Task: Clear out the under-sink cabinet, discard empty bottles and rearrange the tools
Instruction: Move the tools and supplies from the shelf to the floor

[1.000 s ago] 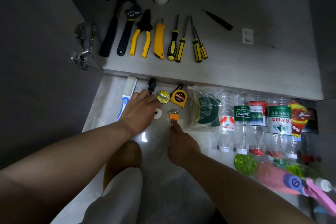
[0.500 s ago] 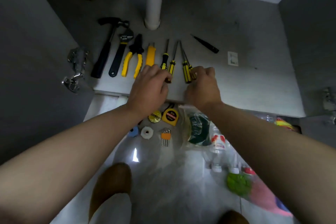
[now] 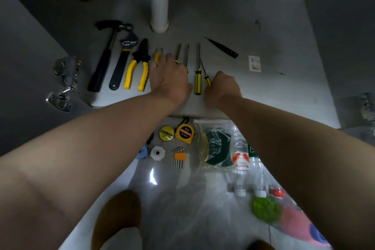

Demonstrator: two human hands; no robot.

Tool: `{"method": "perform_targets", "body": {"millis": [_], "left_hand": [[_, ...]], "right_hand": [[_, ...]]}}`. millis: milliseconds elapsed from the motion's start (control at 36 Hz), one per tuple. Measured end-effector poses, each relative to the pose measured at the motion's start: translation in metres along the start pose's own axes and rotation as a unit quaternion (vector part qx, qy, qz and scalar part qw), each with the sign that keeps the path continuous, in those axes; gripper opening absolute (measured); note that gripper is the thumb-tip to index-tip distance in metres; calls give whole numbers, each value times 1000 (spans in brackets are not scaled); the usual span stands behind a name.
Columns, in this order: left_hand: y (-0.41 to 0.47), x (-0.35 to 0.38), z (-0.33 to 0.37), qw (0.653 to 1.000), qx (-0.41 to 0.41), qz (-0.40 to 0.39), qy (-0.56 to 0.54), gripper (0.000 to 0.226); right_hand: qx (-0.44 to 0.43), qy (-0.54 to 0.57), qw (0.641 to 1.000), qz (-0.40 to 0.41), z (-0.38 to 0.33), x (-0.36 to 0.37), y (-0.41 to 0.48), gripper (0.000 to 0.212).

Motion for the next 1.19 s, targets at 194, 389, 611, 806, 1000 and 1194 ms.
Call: {"method": "perform_targets", "body": {"millis": [194, 389, 611, 806, 1000, 1194], "left_hand": [[-14, -13, -2, 997, -2, 34, -66, 35], [-86, -14, -26, 955, 17, 66, -289, 31], [-208, 57, -37, 902, 4, -129, -413, 14], [-255, 115, -58, 880, -56, -289, -371, 27], [-257, 136, -64, 863, -141, -318, -367, 25], [-260, 149, -63, 846, -165, -382, -335, 30]], "right_hand": [[45, 131, 990, 5, 30, 12, -27, 15], [-31, 258, 964, 58, 40, 45, -117, 11], [-62, 278, 957, -54, 34, 121, -209, 25], [46, 160, 971, -174, 56, 175, -237, 18], [106, 161, 955, -225, 75, 184, -234, 20], [125, 128, 955, -237, 80, 181, -235, 26]]}}
Point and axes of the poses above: each hand's wrist, its own y-axis towards the middle knuckle, its own x-axis out of the palm, z = x × y, the point moved 9 cm from there along y, towards the middle knuckle, and after that the axes turned 9 degrees about -y, right-handed, at the moved point
